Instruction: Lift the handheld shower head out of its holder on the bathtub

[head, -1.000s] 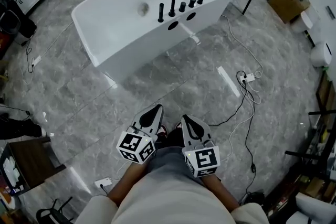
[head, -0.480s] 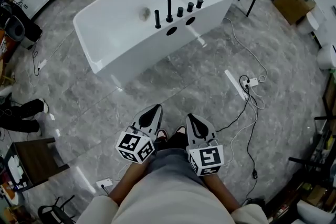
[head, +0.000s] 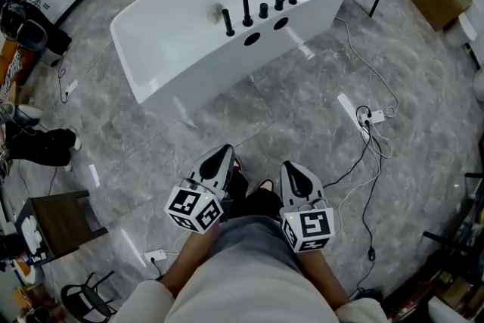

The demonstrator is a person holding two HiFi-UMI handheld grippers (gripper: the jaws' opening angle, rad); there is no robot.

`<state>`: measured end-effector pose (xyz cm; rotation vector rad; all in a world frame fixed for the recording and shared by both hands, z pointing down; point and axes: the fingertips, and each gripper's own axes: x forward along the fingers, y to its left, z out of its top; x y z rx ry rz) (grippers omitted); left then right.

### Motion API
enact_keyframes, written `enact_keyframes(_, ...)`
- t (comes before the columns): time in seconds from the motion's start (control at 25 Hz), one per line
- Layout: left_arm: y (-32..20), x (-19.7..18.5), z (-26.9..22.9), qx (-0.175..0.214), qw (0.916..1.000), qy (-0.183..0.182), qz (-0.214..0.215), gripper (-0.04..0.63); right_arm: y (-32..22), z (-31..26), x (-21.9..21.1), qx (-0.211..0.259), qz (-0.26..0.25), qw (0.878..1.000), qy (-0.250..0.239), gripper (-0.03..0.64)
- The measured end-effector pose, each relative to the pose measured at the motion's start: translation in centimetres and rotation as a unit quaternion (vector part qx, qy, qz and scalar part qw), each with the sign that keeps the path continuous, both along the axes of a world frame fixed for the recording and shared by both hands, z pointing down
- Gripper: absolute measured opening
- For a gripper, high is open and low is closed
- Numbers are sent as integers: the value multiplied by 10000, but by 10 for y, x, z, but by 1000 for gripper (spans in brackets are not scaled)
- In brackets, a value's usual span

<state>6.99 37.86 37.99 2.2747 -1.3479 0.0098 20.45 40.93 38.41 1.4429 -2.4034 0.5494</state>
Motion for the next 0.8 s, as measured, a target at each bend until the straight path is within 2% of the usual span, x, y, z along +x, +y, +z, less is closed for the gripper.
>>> enact_keyframes(0.24, -36, 10, 6, -13, 10000, -21, 93, 5, -37, 6, 14, -10, 79, 10000, -1, 20)
enact_keyframes(0.44, -85, 14, 0, 64, 9997, 94, 199, 5, -76, 2, 15, 0, 180, 9998, 30, 20)
enact_keyframes(0.64, -137, 10, -13, 250, 9988, 104, 401, 5, -122, -6, -6, 39, 44, 9999, 124, 20)
enact_keyframes(0.8, -174, -9, -17, 322, 9986, 97, 415, 5, -160, -9, -35, 62, -148, 9998, 137, 20)
